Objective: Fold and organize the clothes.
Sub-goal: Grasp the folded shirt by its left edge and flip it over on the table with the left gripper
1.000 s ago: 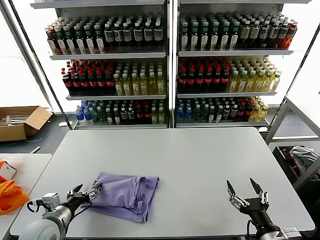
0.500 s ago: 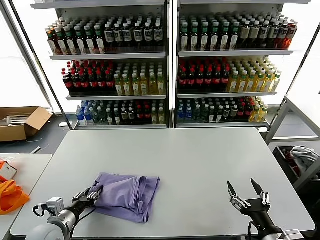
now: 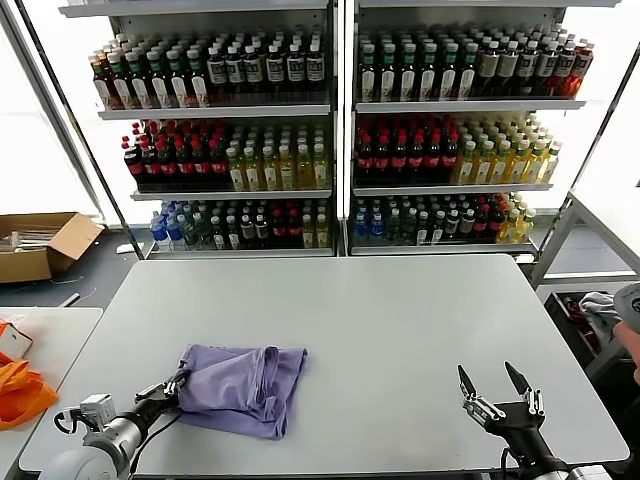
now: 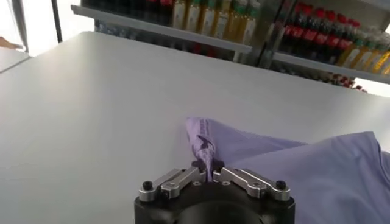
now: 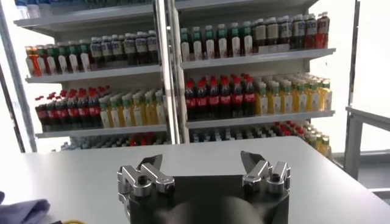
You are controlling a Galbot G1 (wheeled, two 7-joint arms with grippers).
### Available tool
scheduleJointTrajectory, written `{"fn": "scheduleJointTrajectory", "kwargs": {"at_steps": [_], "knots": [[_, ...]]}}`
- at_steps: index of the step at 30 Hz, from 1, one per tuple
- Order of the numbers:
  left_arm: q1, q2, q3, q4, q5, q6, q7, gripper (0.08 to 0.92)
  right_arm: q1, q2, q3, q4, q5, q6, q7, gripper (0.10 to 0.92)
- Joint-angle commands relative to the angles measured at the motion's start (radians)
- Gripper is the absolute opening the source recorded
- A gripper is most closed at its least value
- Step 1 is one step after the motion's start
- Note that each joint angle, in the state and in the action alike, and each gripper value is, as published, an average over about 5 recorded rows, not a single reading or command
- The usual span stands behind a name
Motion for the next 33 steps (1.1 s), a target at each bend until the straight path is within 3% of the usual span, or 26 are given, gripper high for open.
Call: {"fn": "scheduleJointTrajectory", "kwargs": {"at_steps": [1,7,10,19,26,29,33], "knots": [[0.007,0.025,-0.335,0.043,-0.097,-0.034,0.024,0.117,0.0,-0.001,0.0,-0.004,0.006,0.001,0.001,0.823],[-0.005,0.161,-0.494,0.17,-0.093,-0.029,0.074,0.113,0.021,-0.006,-0.014,-0.013,0.01,0.0,0.003,0.823],[-0.004,0.214,-0.527,0.174,-0.092,-0.02,0.078,0.113,0.023,-0.005,-0.017,-0.014,0.013,0.001,0.003,0.823],[0.014,0.214,-0.463,-0.027,-0.069,0.006,0.049,0.113,0.016,-0.007,0.003,-0.026,0.035,0.018,0.002,0.823],[-0.003,0.158,-0.198,-0.242,-0.034,0.045,-0.052,0.113,0.023,0.009,0.002,-0.036,0.031,0.021,0.002,0.823],[-0.033,0.131,0.01,-0.31,-0.011,0.056,-0.134,0.113,0.021,0.018,0.003,-0.036,0.027,0.02,0.002,0.823],[-0.104,0.068,0.384,-0.332,0.103,0.054,-0.247,0.113,0.015,0.025,0.016,-0.03,0.023,0.016,0.003,0.823]]}}
